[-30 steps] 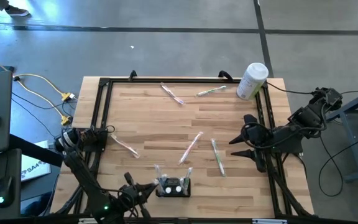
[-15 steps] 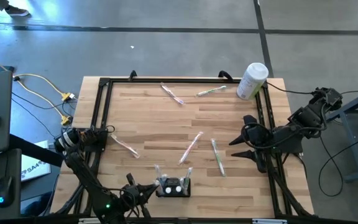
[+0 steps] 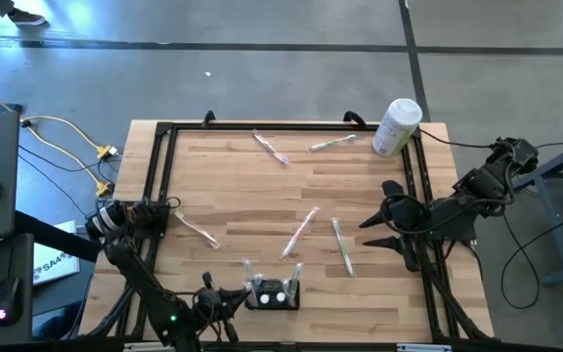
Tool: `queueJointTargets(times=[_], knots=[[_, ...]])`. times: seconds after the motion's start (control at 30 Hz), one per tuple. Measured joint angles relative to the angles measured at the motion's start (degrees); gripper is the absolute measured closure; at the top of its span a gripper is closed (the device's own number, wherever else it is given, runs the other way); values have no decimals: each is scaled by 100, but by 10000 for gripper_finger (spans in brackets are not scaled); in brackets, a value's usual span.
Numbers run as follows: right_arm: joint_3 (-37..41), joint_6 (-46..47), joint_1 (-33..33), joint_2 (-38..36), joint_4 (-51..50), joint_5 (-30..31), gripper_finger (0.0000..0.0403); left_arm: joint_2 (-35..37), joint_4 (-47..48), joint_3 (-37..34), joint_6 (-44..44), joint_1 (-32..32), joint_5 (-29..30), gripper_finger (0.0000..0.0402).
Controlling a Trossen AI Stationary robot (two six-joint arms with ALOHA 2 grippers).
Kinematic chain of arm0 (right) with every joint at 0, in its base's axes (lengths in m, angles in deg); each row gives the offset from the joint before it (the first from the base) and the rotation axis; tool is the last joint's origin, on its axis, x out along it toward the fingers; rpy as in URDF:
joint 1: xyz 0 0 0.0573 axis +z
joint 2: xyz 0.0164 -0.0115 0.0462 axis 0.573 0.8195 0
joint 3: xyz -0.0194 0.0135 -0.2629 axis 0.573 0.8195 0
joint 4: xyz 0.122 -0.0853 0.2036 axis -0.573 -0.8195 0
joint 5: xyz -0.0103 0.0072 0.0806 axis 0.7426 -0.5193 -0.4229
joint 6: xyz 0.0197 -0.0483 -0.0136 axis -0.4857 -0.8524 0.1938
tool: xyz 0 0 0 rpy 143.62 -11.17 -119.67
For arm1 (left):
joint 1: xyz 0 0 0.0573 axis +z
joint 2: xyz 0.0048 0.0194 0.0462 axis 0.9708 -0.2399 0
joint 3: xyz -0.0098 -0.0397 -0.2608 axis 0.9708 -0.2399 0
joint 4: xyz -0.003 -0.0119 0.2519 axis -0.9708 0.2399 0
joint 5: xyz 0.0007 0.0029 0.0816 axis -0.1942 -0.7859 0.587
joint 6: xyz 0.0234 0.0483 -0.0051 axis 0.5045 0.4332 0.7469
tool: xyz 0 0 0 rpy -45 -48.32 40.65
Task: Pick & Place toothbrushing station
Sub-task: Put the bottom orange toothbrush into the black wire organizer
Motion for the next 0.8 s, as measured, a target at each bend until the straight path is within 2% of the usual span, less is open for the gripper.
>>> queueJointTargets(times=[0.5, 0.8], knots=[[0, -288, -5, -2, 284, 2, 232, -444, -687, -134, 84, 107, -209, 402], [0, -287, -267, 28, 299, -95, 232, -455, -790, -39, 43, 103, -316, 400]])
